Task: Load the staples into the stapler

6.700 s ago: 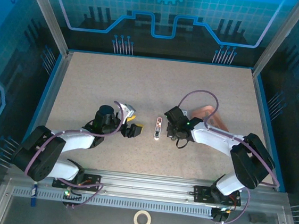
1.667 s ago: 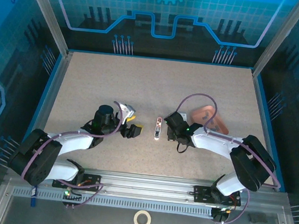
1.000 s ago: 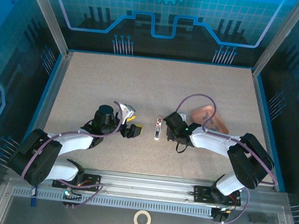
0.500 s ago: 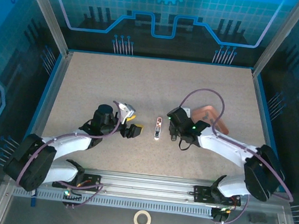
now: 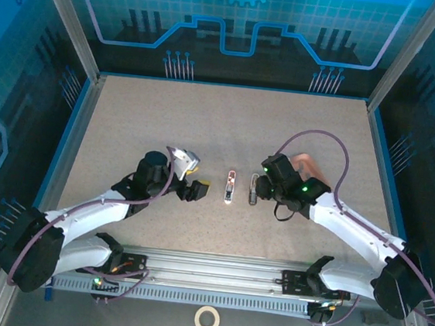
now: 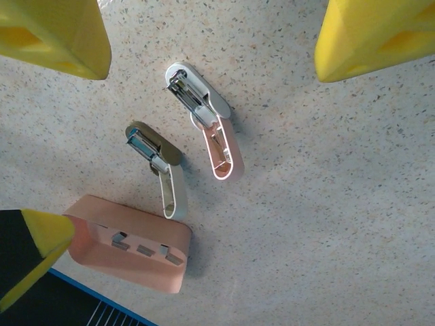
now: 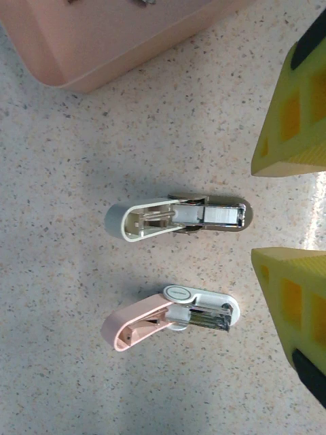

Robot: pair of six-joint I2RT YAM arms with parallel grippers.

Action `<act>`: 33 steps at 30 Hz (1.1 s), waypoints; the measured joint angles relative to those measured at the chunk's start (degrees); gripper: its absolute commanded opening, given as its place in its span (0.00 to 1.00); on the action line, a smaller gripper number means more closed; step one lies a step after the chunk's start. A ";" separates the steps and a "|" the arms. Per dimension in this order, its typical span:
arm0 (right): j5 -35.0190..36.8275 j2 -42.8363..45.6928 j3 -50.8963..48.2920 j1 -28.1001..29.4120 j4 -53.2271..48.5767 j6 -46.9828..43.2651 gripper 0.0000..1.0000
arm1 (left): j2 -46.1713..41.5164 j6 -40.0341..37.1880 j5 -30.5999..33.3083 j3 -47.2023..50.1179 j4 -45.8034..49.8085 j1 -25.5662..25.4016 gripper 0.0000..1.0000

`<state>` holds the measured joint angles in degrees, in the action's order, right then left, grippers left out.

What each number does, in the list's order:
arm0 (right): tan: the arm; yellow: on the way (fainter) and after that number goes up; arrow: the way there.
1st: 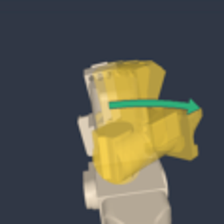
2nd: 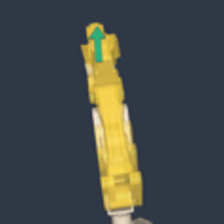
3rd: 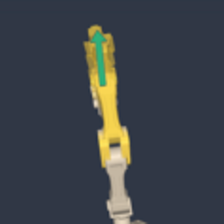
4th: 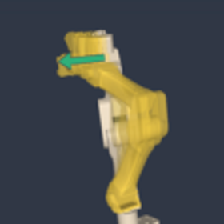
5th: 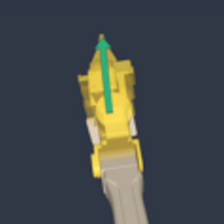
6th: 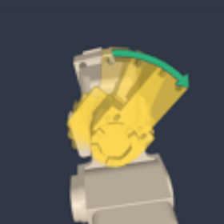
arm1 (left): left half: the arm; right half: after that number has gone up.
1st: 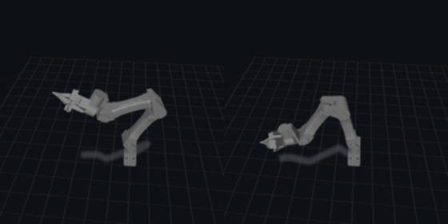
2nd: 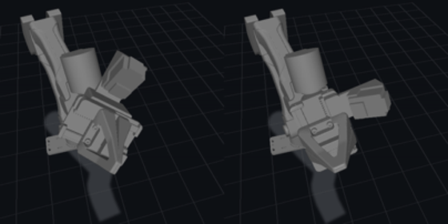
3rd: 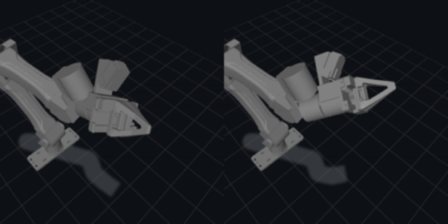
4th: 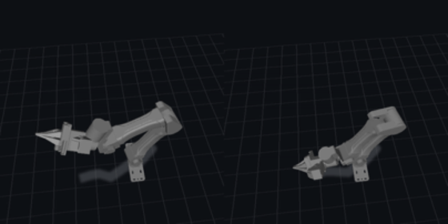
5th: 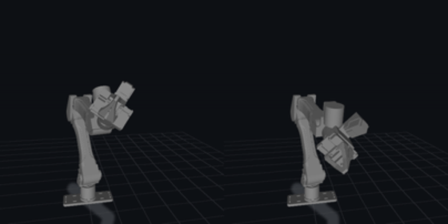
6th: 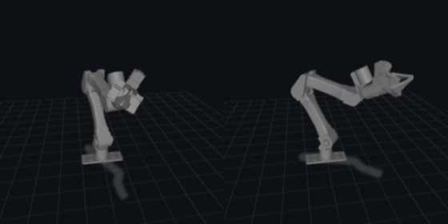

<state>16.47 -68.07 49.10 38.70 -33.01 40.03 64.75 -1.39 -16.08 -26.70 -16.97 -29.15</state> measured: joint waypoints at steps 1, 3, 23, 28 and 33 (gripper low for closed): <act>-0.70 0.04 0.00 -0.46 -0.48 0.00 0.35 | 0.00 0.07 0.46 -0.28 0.44 -0.22 0.80; -2.12 0.04 0.00 -1.20 -1.31 0.24 0.36 | 0.02 0.48 1.55 -0.79 1.38 -0.63 0.80; -17.88 -7.06 -6.58 -10.27 10.34 8.37 0.46 | 6.14 6.47 7.30 -1.75 0.33 -2.16 0.80; -19.04 -8.46 -8.87 -10.97 14.73 9.64 0.47 | 7.89 7.08 7.54 -1.75 -3.65 -2.16 0.80; -19.54 -11.47 -9.51 -11.52 17.53 10.16 0.47 | 10.12 7.08 7.76 -1.75 -6.80 -2.16 0.81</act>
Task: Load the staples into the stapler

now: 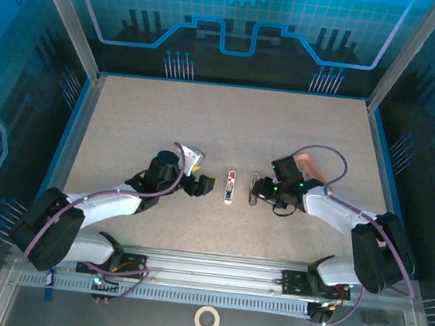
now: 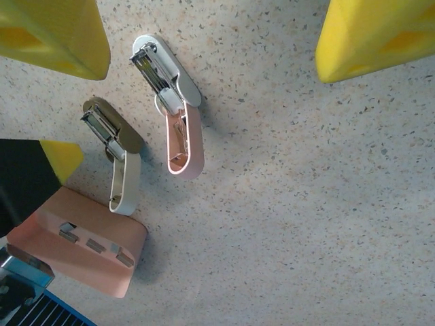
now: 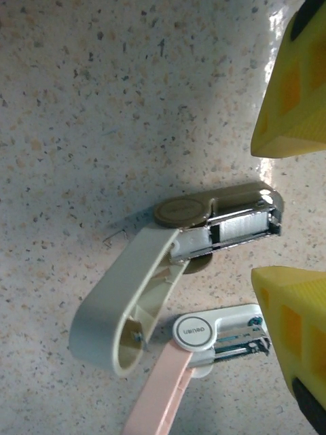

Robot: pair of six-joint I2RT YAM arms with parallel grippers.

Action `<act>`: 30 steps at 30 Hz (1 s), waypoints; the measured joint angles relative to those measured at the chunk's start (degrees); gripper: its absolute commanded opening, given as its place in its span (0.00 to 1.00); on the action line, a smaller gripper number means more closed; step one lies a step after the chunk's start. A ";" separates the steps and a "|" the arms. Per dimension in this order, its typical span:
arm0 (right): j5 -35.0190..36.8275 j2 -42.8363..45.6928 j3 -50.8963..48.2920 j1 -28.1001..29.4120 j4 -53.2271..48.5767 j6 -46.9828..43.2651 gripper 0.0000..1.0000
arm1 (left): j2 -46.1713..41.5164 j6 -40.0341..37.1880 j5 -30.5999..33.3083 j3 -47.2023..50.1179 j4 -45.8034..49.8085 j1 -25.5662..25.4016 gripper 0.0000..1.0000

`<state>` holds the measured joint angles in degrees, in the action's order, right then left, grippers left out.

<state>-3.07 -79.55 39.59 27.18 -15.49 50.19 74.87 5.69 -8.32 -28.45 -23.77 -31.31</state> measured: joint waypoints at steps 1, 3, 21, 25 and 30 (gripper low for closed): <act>0.02 -0.33 -0.07 0.00 0.33 0.00 0.47 | 0.35 0.00 0.00 0.00 -0.39 0.00 0.81; 0.00 -0.66 -0.24 -0.28 0.98 0.04 0.46 | 0.87 0.00 -0.02 0.02 -1.18 0.00 0.81; -0.37 -4.72 -1.38 -1.01 4.74 0.87 0.41 | 2.82 -0.04 0.00 0.02 -2.71 0.00 0.81; -0.63 -5.22 -1.38 -1.01 5.49 0.87 0.39 | 2.82 -0.04 -0.02 0.02 -2.71 0.00 0.81; -1.14 -5.75 -1.42 -1.01 6.01 0.83 0.38 | 2.80 -0.04 0.00 0.02 -2.67 0.00 0.81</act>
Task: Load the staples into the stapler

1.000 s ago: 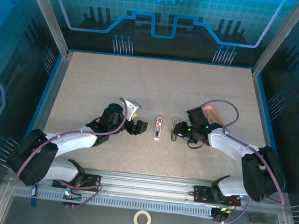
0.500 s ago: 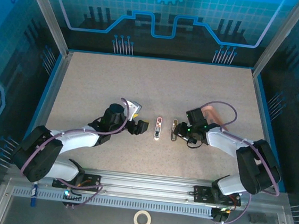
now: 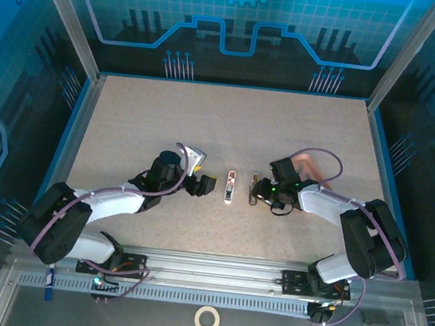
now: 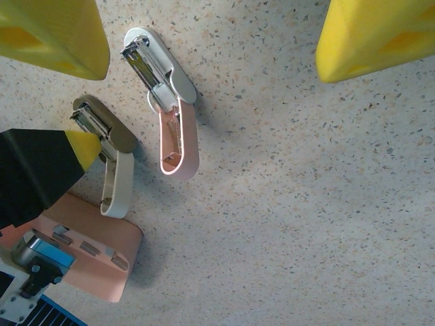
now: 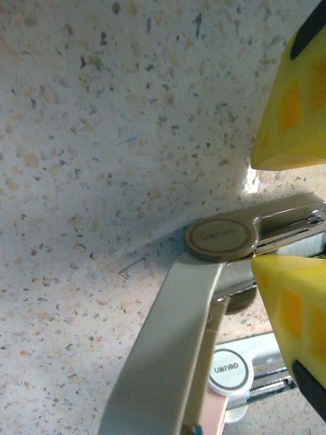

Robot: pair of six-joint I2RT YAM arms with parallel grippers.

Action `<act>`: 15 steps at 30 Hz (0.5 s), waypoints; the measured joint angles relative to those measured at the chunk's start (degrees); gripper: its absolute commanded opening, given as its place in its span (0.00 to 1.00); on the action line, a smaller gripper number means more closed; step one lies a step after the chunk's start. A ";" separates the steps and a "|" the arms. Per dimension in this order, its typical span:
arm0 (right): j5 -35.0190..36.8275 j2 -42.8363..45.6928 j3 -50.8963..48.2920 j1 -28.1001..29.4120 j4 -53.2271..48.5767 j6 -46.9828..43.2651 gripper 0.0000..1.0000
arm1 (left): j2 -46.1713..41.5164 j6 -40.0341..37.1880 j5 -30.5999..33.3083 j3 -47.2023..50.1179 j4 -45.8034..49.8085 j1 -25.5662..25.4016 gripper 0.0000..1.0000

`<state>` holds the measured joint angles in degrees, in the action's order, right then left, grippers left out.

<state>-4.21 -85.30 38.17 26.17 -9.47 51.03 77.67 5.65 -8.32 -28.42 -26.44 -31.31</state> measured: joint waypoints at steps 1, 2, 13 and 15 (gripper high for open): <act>-0.11 -0.02 -0.04 0.00 0.15 0.00 0.38 | 0.00 0.00 -0.02 -0.02 0.00 0.00 0.81; -0.15 0.00 -0.04 0.00 0.11 0.00 0.39 | -0.04 0.00 0.00 0.00 0.04 0.00 0.81; 1.16 10.45 2.25 -0.87 -9.01 -3.50 0.43 | -3.26 0.04 0.52 -0.59 4.15 -0.02 0.81; 1.09 12.55 4.15 -1.99 -11.67 -4.85 0.43 | -3.48 0.11 1.09 -1.64 5.88 -0.07 0.81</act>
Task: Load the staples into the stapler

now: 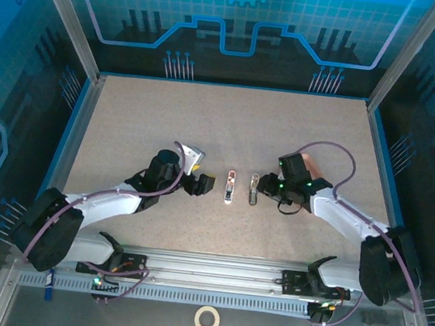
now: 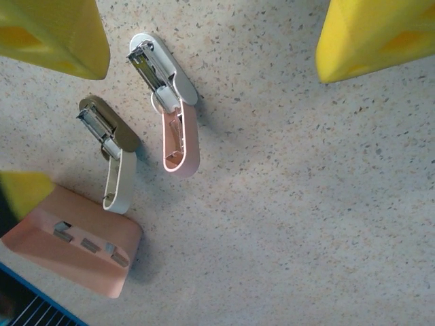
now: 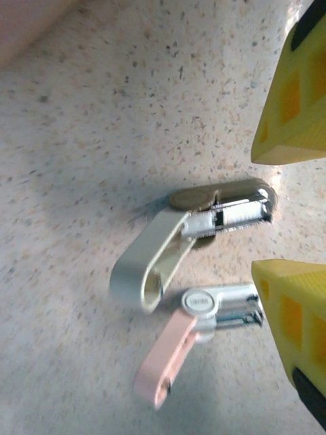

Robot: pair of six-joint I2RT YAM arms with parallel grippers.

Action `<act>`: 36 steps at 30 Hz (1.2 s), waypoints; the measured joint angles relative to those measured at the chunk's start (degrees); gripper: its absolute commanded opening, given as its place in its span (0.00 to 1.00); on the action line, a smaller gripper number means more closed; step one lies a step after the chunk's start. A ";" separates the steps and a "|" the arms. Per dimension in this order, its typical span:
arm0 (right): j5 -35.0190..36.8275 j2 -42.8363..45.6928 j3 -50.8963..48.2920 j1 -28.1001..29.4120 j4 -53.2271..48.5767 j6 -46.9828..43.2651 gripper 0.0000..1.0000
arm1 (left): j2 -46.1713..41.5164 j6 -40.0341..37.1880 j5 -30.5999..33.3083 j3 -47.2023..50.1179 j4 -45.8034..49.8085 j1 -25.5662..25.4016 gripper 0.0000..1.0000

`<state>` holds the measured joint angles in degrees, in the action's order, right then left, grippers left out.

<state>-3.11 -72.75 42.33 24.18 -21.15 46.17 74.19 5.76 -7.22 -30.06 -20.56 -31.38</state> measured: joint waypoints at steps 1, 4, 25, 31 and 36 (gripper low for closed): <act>-0.09 1.05 1.22 -0.98 -1.62 -0.90 0.43 | 0.00 0.17 0.28 -0.79 1.07 0.00 0.81; -0.42 3.08 5.99 -5.16 -8.00 -4.24 0.43 | 0.00 0.33 1.03 -3.17 3.58 0.00 0.81; -3.54 1.68 20.15 -19.96 -31.78 -24.48 0.45 | -0.13 0.33 2.14 -10.43 14.21 -1.25 0.80; -3.41 1.14 21.51 -21.27 -33.51 -30.45 0.47 | -1.09 0.28 2.51 -10.56 15.30 -1.99 0.80; -3.32 1.09 21.88 -22.99 -33.66 -36.72 0.48 | -1.68 -0.83 1.11 -10.73 15.56 -2.19 0.80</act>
<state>-6.44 -71.66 64.20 1.19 -54.81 9.45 72.51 4.93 -6.11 -40.80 -4.99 -33.56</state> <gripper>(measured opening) 0.476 0.797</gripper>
